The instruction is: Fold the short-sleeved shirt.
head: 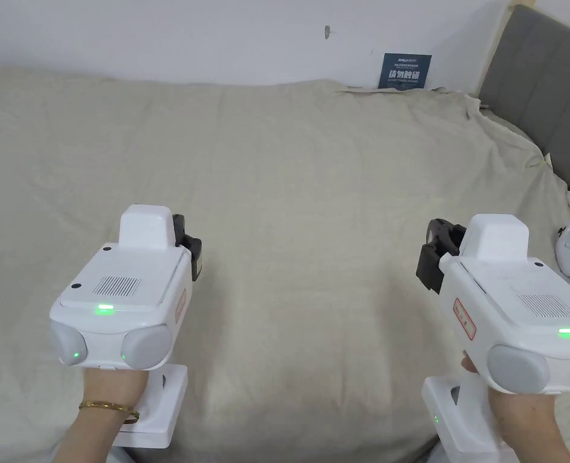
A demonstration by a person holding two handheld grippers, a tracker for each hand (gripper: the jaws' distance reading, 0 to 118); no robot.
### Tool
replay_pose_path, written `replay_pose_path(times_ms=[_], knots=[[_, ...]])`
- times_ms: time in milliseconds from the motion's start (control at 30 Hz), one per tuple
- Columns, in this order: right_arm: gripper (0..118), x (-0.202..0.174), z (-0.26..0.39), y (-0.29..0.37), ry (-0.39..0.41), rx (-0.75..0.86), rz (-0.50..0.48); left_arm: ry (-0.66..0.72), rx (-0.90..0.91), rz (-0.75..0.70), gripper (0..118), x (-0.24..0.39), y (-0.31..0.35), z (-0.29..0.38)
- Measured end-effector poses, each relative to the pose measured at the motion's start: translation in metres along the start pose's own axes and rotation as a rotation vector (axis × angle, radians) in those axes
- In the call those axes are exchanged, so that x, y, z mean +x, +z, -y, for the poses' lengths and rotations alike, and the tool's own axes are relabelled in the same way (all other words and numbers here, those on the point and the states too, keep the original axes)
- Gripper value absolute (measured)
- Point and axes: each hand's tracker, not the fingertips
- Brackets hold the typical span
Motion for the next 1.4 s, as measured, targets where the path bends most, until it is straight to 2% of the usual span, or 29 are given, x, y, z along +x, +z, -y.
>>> replay_pose_path(times_ms=[433,467,500,533,567,600,633,667,700,733,767,833,933,1000,1067,1133,1200,1400], knots=[[0,-0.002,-0.004,0.000,-0.005,-0.005,-0.011,0.009,0.010,-0.001,0,0.000,0.001,-0.001],[0,-0.001,-0.004,0.000,-0.012,-0.004,-0.012,0.013,0.015,-0.002,3,0.000,0.002,-0.002],[3,-0.001,-0.006,0.000,-0.018,-0.007,-0.013,0.018,0.018,-0.005,12,0.000,0.003,-0.002],[11,0.000,-0.007,0.000,-0.023,-0.013,-0.012,0.022,0.017,-0.004,25,0.000,0.003,-0.004],[31,0.001,-0.009,0.000,-0.038,-0.018,-0.011,0.028,0.020,0.000,47,-0.001,0.004,-0.005],[48,0.002,-0.012,-0.001,-0.058,-0.034,-0.015,0.033,0.020,0.001,80,-0.001,0.005,-0.006],[59,0.004,-0.014,-0.001,-0.083,-0.064,-0.028,0.035,0.014,0.000,80,-0.001,0.005,-0.007],[59,0.007,-0.017,-0.003,-0.112,-0.087,-0.036,0.041,0.006,0.002,87,-0.002,0.005,-0.009],[87,0.009,-0.020,-0.003,-0.143,-0.104,-0.041,0.050,0.006,0.003,103,-0.002,0.007,-0.009],[108,0.010,-0.022,-0.002,-0.167,-0.114,-0.050,0.059,0.011,0.005,111,-0.002,0.009,-0.010],[118,0.012,-0.025,0.002,-0.198,-0.115,-0.065,0.071,0.012,0.009,115,-0.003,0.011,-0.011],[118,0.016,-0.033,0.003,-0.239,-0.141,-0.108,0.091,-0.001,0.005,118,-0.003,0.013,-0.013],[118,0.014,-0.044,0.000,-0.278,-0.312,-0.035,0.136,-0.078,-0.033,118,-0.002,0.015,-0.015],[118,0.014,-0.046,0.000,-0.305,-0.352,-0.027,0.171,-0.128,-0.063,118,-0.001,0.018,-0.012],[118,0.008,-0.048,0.001,-0.308,-0.434,0.036,0.187,-0.178,-0.071,118,-0.001,0.022,-0.004],[118,0.000,-0.049,0.002,-0.286,-0.509,0.084,0.190,-0.216,-0.087,118,0.001,0.024,0.009],[118,-0.009,-0.048,0.002,-0.244,-0.559,0.086,0.176,-0.262,-0.105,118,0.002,0.025,0.028],[118,-0.033,-0.036,0.002,-0.109,-0.555,0.085,0.125,-0.405,-0.105,118,0.007,0.031,0.073]])
